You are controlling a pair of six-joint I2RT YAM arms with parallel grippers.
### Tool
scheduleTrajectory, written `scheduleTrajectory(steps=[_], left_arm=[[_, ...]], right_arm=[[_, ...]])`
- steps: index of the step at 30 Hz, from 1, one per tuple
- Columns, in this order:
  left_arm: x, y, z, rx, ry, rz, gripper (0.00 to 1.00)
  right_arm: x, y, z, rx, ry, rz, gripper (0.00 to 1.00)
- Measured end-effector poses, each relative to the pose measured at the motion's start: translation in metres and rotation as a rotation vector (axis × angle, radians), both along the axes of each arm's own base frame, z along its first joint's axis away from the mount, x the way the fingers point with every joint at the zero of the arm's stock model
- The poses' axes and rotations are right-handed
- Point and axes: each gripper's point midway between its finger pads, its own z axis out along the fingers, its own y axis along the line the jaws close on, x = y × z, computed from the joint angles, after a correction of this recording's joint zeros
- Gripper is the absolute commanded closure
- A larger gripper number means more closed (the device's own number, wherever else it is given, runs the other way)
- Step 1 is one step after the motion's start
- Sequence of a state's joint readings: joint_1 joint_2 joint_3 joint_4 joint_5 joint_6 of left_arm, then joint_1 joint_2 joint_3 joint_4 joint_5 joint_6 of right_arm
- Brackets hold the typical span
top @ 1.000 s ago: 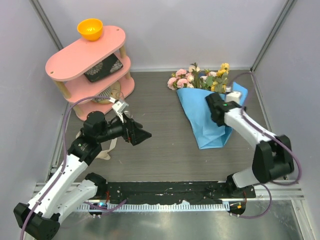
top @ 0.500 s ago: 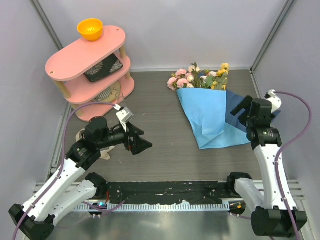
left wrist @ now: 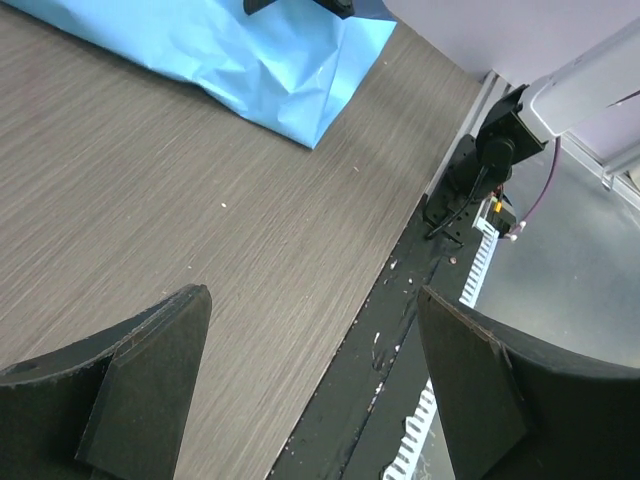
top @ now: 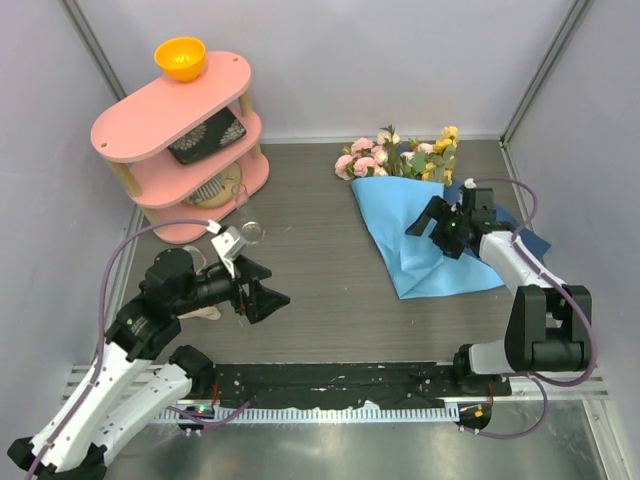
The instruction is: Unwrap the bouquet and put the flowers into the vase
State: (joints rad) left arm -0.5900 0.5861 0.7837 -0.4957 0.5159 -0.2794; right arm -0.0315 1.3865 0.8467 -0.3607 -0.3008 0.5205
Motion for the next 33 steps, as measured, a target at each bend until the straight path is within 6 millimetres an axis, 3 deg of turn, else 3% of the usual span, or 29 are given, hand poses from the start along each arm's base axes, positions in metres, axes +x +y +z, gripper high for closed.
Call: scheduleTrajectory(steps=[3, 5, 6, 9, 10, 11, 13, 15, 20, 22, 24, 28, 33], left_arm=[[-0.005, 0.007, 0.002, 0.0, -0.009, 0.018, 0.11], [-0.006, 0.009, 0.002, 0.005, -0.007, 0.026, 0.11], [-0.006, 0.01, 0.0, 0.009, -0.003, 0.032, 0.11], [-0.005, 0.01, -0.002, 0.016, 0.008, 0.036, 0.12], [-0.005, 0.01, -0.003, 0.018, 0.014, 0.036, 0.12], [-0.004, 0.009, -0.004, 0.02, 0.017, 0.037, 0.12], [-0.004, 0.009, -0.005, 0.022, 0.023, 0.037, 0.12], [-0.004, 0.009, -0.005, 0.022, 0.024, 0.039, 0.12], [-0.003, 0.01, -0.004, 0.021, 0.021, 0.045, 0.12], [-0.003, 0.01, -0.004, 0.02, 0.023, 0.045, 0.12], [-0.003, 0.01, -0.005, 0.021, 0.024, 0.047, 0.12], [-0.003, 0.012, -0.008, 0.032, 0.031, 0.059, 0.12], [-0.006, 0.016, -0.006, 0.028, 0.019, 0.068, 0.12]], right_arm=[[0.002, 0.04, 0.011, 0.003, -0.061, 0.127, 0.05], [-0.002, 0.087, 0.025, -0.011, -0.123, 0.268, 0.05], [-0.009, 0.124, 0.037, -0.021, -0.164, 0.374, 0.05], [-0.025, 0.209, 0.076, -0.03, -0.279, 0.595, 0.05], [-0.029, 0.233, 0.09, -0.037, -0.319, 0.643, 0.05], [-0.029, 0.241, 0.097, -0.051, -0.341, 0.65, 0.03], [-0.023, 0.233, 0.102, -0.114, -0.356, 0.609, 0.01], [-0.013, 0.203, 0.1, -0.192, -0.34, 0.52, 0.0], [0.019, 0.095, 0.102, -0.231, -0.288, 0.174, 0.0], [0.038, 0.053, 0.093, -0.25, -0.197, 0.032, 0.0], [0.057, 0.025, 0.082, -0.3, -0.101, -0.049, 0.0], [0.1, 0.023, 0.053, -0.409, 0.026, -0.051, 0.01], [0.104, 0.022, 0.018, -0.46, 0.188, -0.003, 0.02]])
